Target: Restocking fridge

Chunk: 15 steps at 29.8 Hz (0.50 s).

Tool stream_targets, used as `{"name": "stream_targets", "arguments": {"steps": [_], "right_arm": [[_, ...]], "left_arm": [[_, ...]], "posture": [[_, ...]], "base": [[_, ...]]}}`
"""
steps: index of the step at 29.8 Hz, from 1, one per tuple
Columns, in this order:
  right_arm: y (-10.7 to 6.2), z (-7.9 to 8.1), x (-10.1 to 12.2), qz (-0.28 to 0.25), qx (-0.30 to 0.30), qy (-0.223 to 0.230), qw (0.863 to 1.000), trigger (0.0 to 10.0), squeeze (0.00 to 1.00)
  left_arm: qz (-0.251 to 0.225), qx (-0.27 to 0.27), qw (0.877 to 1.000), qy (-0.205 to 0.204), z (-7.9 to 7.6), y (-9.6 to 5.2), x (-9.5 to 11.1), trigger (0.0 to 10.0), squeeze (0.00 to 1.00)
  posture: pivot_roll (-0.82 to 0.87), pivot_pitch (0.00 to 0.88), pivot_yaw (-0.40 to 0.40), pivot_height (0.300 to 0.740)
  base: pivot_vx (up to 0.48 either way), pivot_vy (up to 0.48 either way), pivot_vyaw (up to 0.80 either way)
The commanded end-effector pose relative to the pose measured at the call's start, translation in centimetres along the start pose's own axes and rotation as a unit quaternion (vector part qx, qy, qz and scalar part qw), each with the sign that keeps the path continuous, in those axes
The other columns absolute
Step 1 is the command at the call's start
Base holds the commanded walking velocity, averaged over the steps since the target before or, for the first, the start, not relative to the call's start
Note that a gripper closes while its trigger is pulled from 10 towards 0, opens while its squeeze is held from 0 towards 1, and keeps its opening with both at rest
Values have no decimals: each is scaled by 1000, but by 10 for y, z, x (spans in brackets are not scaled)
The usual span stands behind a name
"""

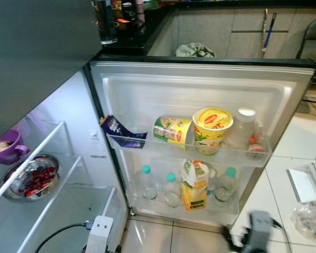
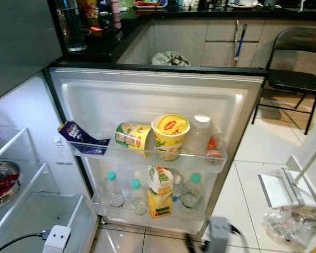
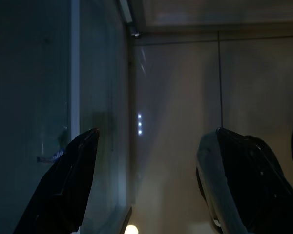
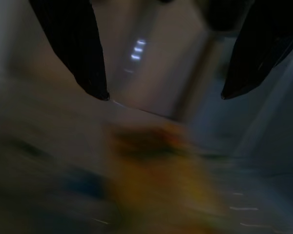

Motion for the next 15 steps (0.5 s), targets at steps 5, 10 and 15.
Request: {"name": "stream_targets", "arguments": {"steps": [5, 10, 15], "right_arm": [[12, 28, 3, 33, 116, -57, 991, 0, 0], [20, 32, 11, 38, 119, -71, 990, 0, 0], [26, 30, 19, 54, 104, -109, 987, 3569, 0]], "left_arm": [[14, -3, 1000, 12, 1, -3, -10, 10000, 0], [9, -3, 1000, 17, 3, -4, -9, 10000, 0], [1, -2, 1000, 20, 8, -8, -9, 10000, 0]], "posture": [[-59, 176, 14, 626], [-40, 194, 4, 626], [-15, 222, 5, 626]], "base": [[0, 0, 0], [0, 0, 0], [0, 0, 0]]}}
Point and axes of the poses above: a point about 5 cm out from each wrist's last joint towards the gripper, its own y axis pointing out of the wrist towards the gripper, its own x axis along the axis of the wrist's last joint, z = x × y, the point moved 1 cm from there along y, pointing out of the wrist towards the gripper, and after that the axes turned 8 degrees about -y, right-handed, at the moved point
